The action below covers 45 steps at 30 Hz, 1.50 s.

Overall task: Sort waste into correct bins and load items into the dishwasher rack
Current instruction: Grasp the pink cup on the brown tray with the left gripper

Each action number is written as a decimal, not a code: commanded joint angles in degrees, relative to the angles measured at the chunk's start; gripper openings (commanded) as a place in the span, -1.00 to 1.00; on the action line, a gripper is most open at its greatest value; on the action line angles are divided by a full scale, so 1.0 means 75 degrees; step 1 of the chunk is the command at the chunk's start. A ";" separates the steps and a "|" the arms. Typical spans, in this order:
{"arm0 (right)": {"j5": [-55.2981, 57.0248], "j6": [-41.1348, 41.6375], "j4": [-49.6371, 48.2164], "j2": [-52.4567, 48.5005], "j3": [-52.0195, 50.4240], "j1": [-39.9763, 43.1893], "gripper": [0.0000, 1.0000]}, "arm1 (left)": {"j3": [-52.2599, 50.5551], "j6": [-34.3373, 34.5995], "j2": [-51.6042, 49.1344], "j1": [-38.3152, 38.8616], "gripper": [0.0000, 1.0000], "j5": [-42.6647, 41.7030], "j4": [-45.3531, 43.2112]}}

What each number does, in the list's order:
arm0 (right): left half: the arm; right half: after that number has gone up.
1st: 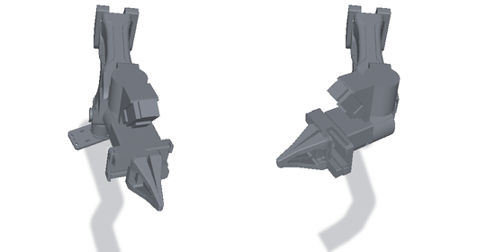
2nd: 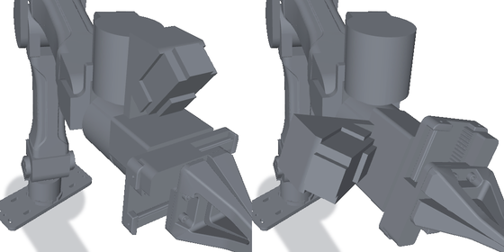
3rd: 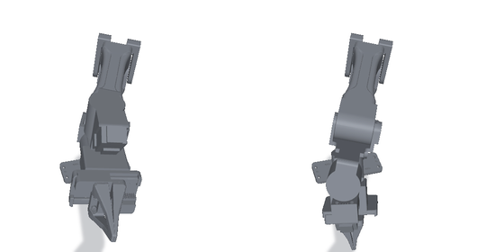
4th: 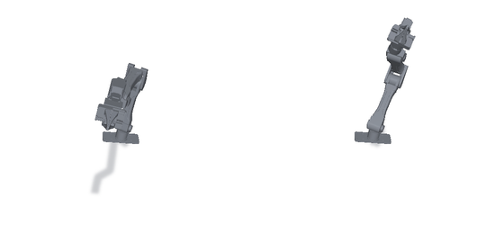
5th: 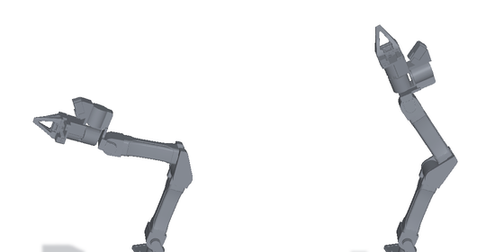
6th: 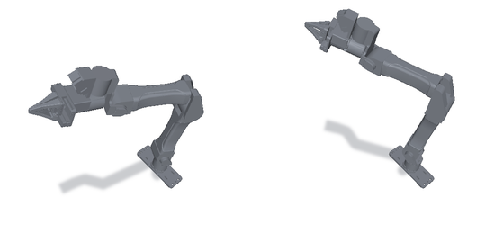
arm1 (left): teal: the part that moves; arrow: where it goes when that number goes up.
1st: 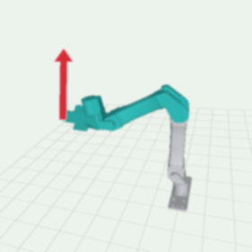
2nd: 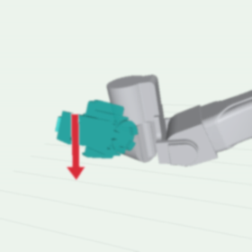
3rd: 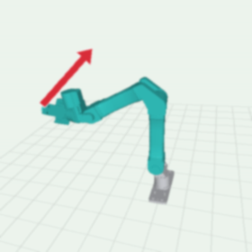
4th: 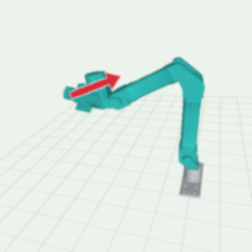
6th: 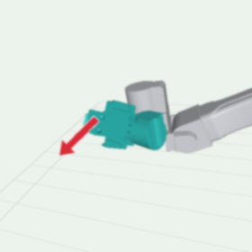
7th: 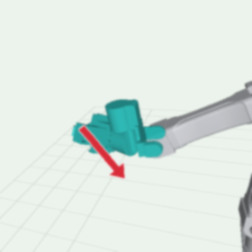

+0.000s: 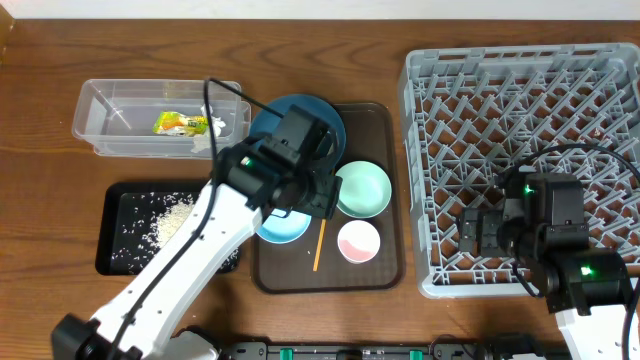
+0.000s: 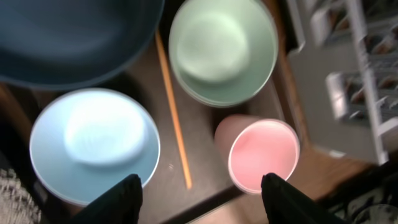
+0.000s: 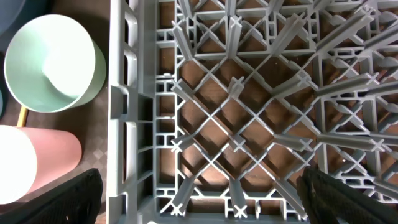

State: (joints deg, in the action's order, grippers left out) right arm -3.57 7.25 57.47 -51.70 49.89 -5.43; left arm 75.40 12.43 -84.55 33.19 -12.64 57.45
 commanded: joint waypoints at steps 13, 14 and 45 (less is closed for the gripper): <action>0.0044 0.0058 0.0020 0.0006 0.0134 0.0029 0.98 | -0.0356 0.0050 -0.1352 0.1081 0.33 0.0178 0.0166; 0.0044 0.0058 0.0020 0.0006 0.0134 0.0029 0.98 | -0.0370 0.0050 -0.1478 0.1122 0.33 0.0175 0.0163; 0.0047 0.0061 -0.0076 0.0006 0.0134 0.0029 0.98 | -0.0146 0.0047 -0.1390 0.0970 -0.88 0.0146 -0.0017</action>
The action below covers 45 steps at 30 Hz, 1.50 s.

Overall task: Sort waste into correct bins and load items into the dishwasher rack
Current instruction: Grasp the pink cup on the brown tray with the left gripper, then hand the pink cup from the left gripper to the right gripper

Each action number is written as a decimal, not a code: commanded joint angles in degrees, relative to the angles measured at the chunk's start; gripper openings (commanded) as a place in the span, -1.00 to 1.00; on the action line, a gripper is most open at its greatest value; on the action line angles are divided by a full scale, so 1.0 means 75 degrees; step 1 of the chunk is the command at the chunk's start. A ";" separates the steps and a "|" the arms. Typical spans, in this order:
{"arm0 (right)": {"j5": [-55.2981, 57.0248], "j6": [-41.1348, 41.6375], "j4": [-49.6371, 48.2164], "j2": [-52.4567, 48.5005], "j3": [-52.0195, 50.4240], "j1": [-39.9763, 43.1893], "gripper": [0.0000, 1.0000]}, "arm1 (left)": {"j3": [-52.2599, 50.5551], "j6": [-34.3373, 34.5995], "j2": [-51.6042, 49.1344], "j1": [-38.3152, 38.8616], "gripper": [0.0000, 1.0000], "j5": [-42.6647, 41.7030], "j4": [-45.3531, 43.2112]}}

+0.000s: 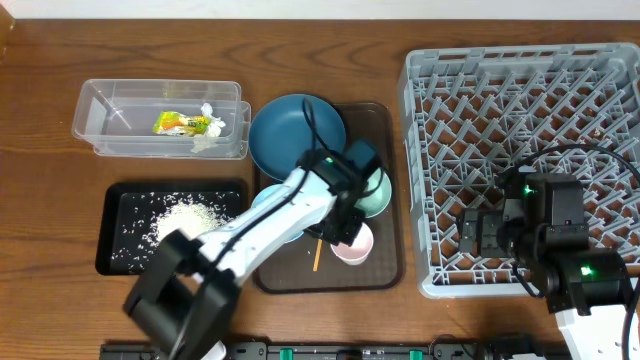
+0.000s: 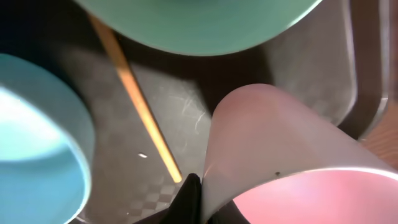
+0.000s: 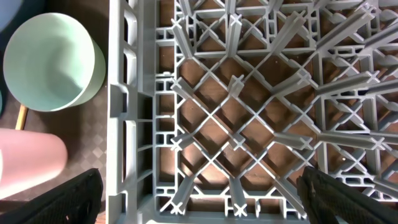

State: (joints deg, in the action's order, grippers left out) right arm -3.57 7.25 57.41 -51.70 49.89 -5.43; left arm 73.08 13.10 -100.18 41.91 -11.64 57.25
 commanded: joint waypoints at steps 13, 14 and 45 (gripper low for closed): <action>-0.0554 0.0906 -0.1766 -0.0562 0.0134 0.0038 0.98 | 0.0119 -0.0038 0.1731 -0.2763 -0.88 -0.4097 -0.2159; -0.1198 0.0603 -0.1909 -0.0679 0.0134 0.0038 0.99 | 0.0114 -0.0035 0.1641 -0.3005 -0.88 -0.4835 -0.2448; -0.7947 -0.3547 -0.4398 -0.1647 0.0134 0.0015 0.98 | -0.0015 -0.0799 -0.0149 -0.2818 -0.87 -1.0360 -0.3150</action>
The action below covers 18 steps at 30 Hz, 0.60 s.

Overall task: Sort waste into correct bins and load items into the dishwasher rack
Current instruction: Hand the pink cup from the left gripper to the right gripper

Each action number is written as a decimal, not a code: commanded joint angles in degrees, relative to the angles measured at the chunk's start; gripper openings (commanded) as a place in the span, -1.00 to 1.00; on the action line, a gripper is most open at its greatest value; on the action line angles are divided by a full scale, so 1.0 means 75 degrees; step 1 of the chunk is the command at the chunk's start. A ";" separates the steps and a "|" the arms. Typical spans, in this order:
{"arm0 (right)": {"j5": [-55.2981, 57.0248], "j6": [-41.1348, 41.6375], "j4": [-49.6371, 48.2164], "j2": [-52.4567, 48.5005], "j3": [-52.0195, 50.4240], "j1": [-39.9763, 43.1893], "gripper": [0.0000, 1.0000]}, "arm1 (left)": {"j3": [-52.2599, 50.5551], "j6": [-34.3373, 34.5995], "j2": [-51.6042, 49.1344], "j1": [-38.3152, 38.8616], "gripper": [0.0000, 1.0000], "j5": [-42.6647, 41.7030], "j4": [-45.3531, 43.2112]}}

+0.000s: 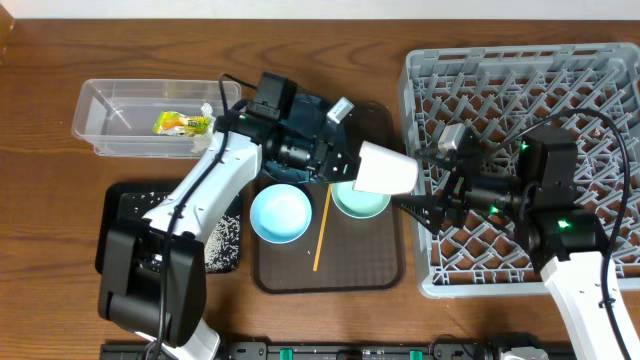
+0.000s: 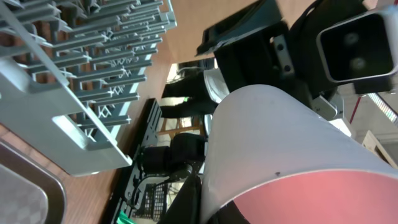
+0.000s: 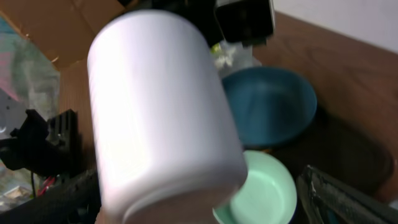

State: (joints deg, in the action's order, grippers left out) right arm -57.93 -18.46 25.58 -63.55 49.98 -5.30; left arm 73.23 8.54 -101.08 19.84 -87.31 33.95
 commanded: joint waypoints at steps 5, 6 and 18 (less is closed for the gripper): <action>-0.1515 -0.0117 -0.0388 -0.0073 0.0122 -0.0003 0.98 | -0.0035 -0.0189 -0.0029 0.0201 -0.88 -0.0271 -0.0119; -0.1513 -0.0119 -0.0323 -0.0073 0.0122 -0.0003 0.98 | -0.0035 -0.0187 -0.0029 0.0201 -0.88 -0.0271 -0.0119; -0.1513 -0.0119 0.0023 -0.0201 0.0122 -0.0003 0.38 | -0.0035 -0.0184 -0.0029 0.0201 -0.88 -0.0271 -0.0172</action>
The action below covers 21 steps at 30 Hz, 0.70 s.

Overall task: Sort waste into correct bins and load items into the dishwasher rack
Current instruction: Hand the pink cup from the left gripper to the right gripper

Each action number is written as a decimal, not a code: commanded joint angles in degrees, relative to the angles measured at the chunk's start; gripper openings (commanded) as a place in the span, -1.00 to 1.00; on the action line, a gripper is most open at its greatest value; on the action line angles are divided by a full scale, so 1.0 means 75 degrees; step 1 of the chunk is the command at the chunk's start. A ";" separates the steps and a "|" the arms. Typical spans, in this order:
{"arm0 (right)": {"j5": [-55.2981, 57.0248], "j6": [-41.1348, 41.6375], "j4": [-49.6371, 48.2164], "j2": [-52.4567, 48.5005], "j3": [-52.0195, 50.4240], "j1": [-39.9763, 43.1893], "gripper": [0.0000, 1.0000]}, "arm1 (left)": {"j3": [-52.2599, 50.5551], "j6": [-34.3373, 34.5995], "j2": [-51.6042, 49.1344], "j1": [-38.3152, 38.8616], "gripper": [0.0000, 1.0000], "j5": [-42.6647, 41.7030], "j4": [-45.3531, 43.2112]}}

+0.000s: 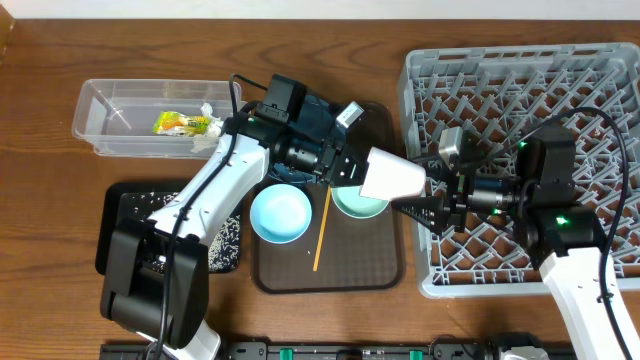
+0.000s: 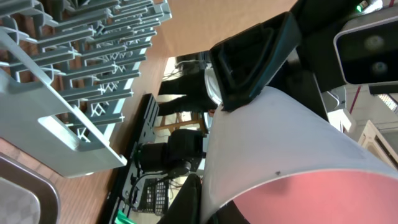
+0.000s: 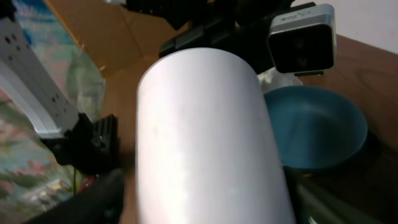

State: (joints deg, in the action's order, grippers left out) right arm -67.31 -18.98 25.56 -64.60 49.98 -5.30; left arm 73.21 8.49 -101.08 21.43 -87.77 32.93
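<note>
A pink cup (image 1: 393,177) hangs on its side above the brown tray (image 1: 380,272), with my left gripper (image 1: 350,168) shut on its rim. In the left wrist view the cup (image 2: 280,143) fills the right half, one finger (image 2: 189,200) outside its wall. My right gripper (image 1: 428,193) faces left, open, with its fingers on either side of the cup's closed end. The cup (image 3: 208,137) fills the middle of the right wrist view, a dark finger (image 3: 93,199) beside it. The grey dishwasher rack (image 1: 520,90) stands at the right.
On the tray lie a green bowl (image 1: 352,205), a light blue bowl (image 1: 280,213) and an orange chopstick (image 1: 321,230). A dark blue plate (image 1: 322,110) sits behind them. A clear bin (image 1: 110,105) holds wrappers at the back left. A black tray (image 1: 125,235) holds rice.
The left gripper has carried the cup a little further right. Its closed end now lies between the right gripper's open fingers, which were just short of it before.
My left gripper was open above the pink cup standing on the tray, the right gripper low over the rack's edge. Then the left was shut on the cup's rim. Later the cup was held sideways in the air facing the raised right gripper, and now reaches between its fingers.
</note>
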 commanded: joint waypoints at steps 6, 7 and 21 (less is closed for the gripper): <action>-0.0259 -0.0047 0.0029 -0.0105 0.0122 -0.0003 0.11 | -0.0032 -0.0181 -0.0029 -0.0012 -0.88 -0.0210 -0.0035; -0.0259 -0.0047 0.0029 -0.0105 0.0122 -0.0003 0.07 | -0.0032 -0.0178 -0.0029 -0.0012 -0.87 -0.0210 -0.0035; 0.2655 0.0880 0.1641 -0.0102 0.0122 -0.0003 -0.40 | -0.0032 -0.0172 -0.0017 -0.0076 0.23 0.4913 0.1725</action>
State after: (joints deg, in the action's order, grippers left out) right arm -56.51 -15.57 36.47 -65.21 50.09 -5.28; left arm 73.19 7.49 -101.08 21.43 -68.23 43.18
